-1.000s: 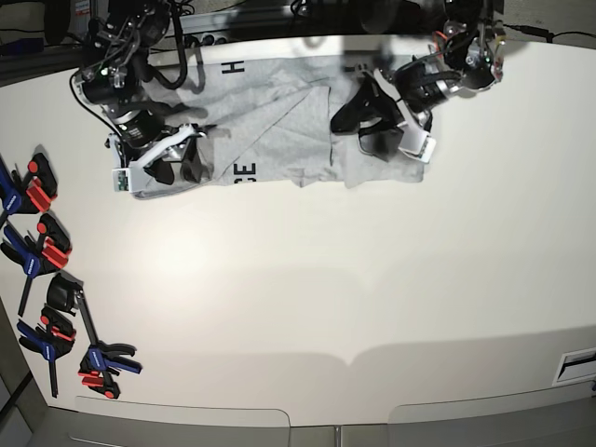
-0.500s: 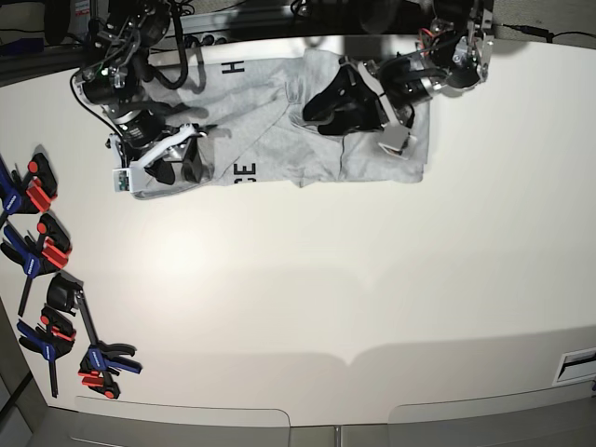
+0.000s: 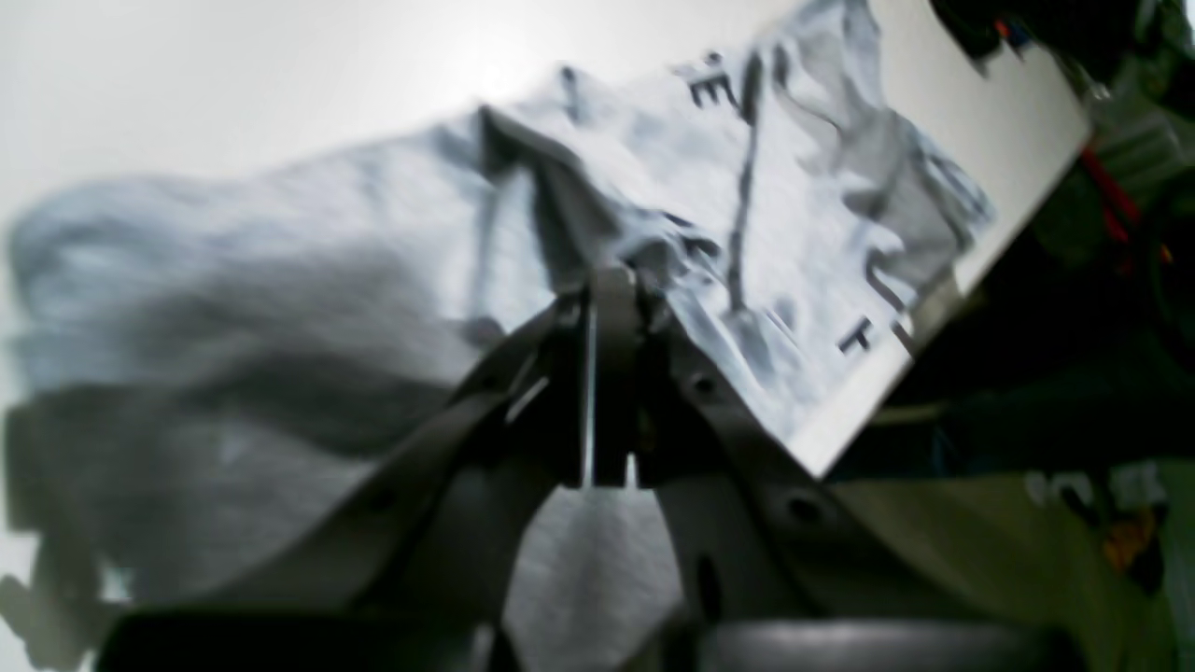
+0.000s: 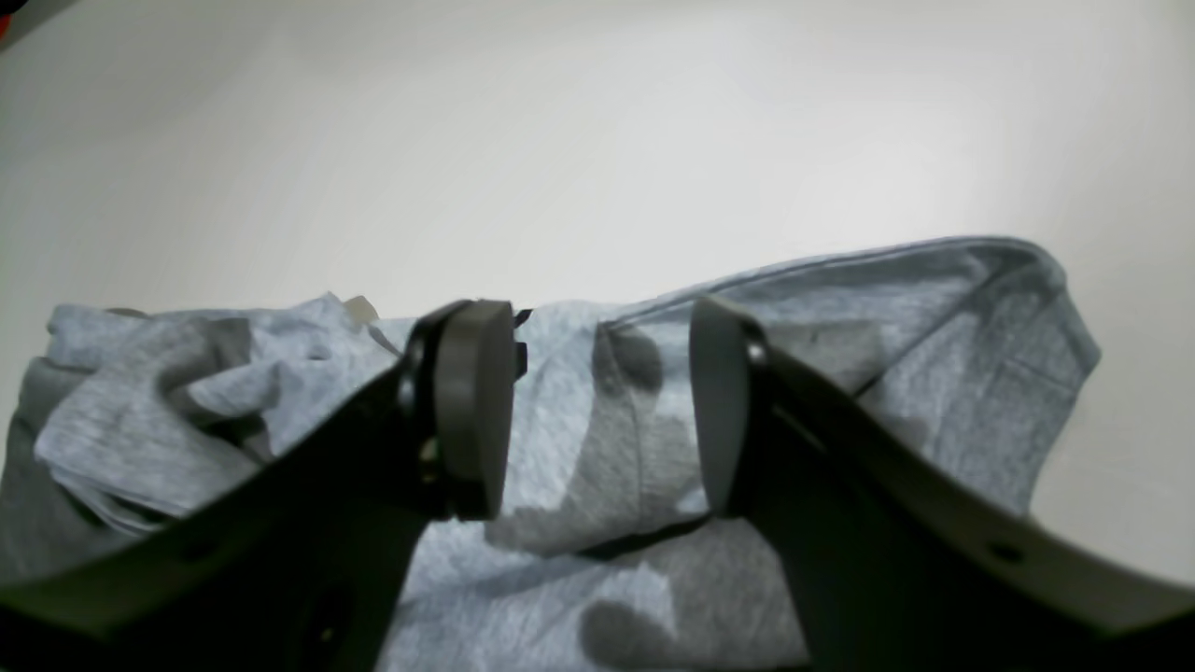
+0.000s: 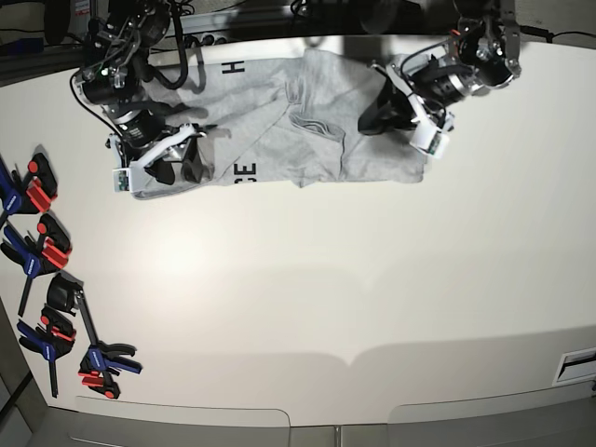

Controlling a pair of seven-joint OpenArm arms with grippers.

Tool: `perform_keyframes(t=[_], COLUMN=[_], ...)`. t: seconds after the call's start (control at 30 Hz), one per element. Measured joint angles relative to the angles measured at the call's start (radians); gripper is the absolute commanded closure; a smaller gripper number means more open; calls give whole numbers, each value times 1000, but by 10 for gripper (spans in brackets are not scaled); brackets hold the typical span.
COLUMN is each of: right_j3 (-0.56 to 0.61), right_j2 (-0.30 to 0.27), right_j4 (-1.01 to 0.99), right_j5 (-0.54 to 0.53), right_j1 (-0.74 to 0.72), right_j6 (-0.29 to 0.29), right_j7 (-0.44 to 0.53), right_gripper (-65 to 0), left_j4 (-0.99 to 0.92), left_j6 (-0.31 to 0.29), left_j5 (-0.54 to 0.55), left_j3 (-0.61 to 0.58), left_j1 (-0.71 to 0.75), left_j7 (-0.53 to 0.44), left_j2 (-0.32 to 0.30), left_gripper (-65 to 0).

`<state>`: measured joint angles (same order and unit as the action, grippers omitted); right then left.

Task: Fold the T-shirt properly
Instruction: 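Press the folded hem flat with the left gripper and release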

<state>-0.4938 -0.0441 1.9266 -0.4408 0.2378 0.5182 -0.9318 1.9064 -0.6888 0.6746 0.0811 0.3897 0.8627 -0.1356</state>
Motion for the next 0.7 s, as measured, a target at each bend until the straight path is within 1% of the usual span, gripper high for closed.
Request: perform_keyframes(t=[0.03,0.13,0.17,0.2,0.33,0.37,0.43,0.53,0.63,0.7], right_j3=[0,0,0,0,0,0,0,0,0,0], right_j2=[0,0,0,0,0,0,0,0,1,0], right_j4=[0,0,0,0,0,0,0,0,0,0], right_j5=[0,-1,-1,-1,0,0,-1,-25,-31,-31], right_j1=[0,0,-2,-2,-2,-2,-2,-2,-3,-2], right_j6=[0,0,0,0,0,0,0,0,0,0], right_j7=[0,0,0,0,0,0,0,-8,-10,-11], right_gripper=[-286,-286,-286,-286,-286,-286,-286,-286,-286,-286], left_j4=[0,0,0,0,0,0,-2,-33,-115,-168], left_j6=[0,90,93,109,139,151,195,194,192,192], left_j5=[-23,-134,-160,-187,-287,-301,-352,-356,-343,-305], left_j3=[-19,-84,-103,-116,-145,-145,-144,-140,-141,-141], left_j1=[-3,-11,-11,-11,-11,-11,-19,-47,-80,-97], left_j7=[-11,-79,-95,-107,-127,-138,-152,-155,-158,-151], left_j2=[0,0,0,0,8,8,8,6,8,8], left_gripper=[0,0,0,0,0,0,0,0,0,0])
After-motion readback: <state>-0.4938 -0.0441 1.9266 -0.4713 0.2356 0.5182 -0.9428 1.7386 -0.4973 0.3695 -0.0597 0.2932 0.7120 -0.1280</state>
